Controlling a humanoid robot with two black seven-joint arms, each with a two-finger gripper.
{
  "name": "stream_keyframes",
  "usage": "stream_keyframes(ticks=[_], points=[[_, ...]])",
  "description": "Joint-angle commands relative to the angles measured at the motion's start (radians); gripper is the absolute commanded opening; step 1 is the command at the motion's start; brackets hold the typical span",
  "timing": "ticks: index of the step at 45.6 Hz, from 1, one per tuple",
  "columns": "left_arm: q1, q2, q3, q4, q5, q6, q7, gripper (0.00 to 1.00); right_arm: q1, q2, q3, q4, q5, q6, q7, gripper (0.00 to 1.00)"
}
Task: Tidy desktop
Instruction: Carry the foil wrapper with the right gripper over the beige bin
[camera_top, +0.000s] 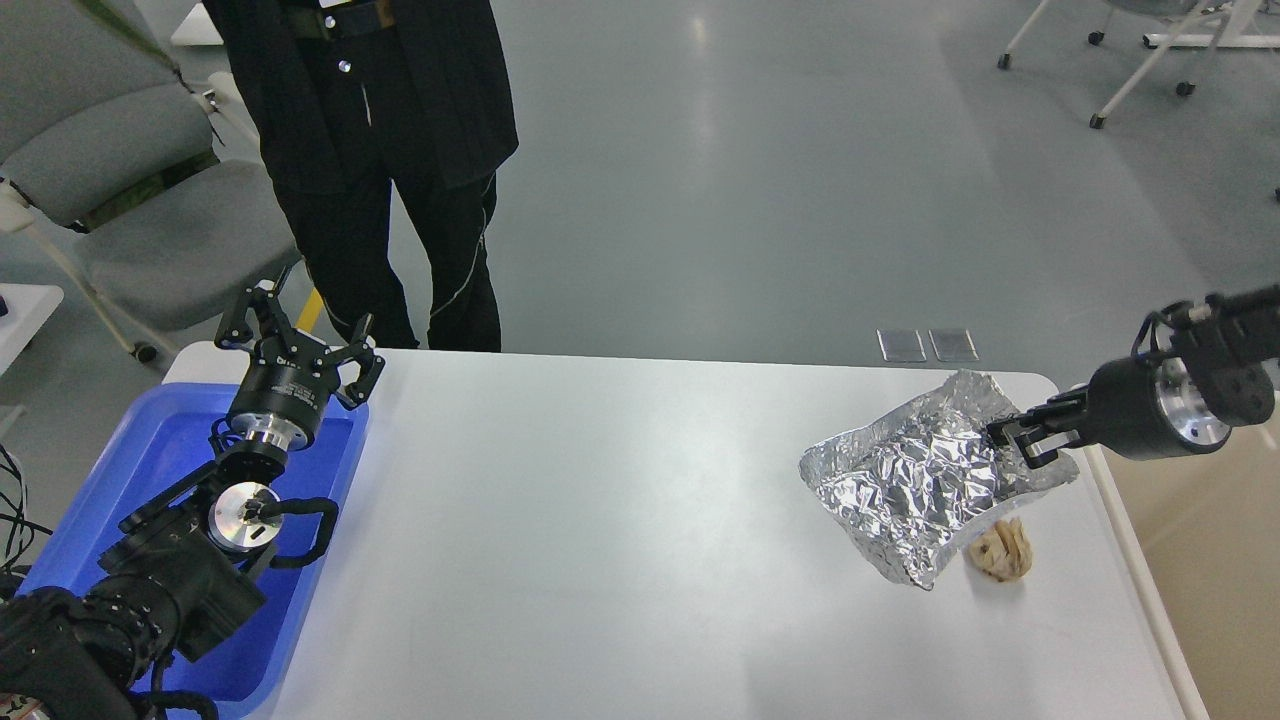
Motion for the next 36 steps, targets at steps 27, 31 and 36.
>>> stream_keyframes(ticks=[27, 31, 36], points=[[0.0, -0.001, 0.0, 0.0, 0.0, 0.0, 0.0, 1.0, -0.023, -0.156, 0.083, -0.144, 0.118, 0.059, 0.006, 0.0], [0.0, 0.001, 0.0, 0.0, 0.0, 0.0, 0.0, 1.0, -0.101, -0.195, 0.127, -0.179, 0.143, 0.013, 0.004, 0.0], [0.0, -0.001, 0.0, 0.0, 0.0, 0.0, 0.0, 1.0, -0.179, -0.233, 0.189, -0.243, 0.235, -0.021, 0.003, 0.0]])
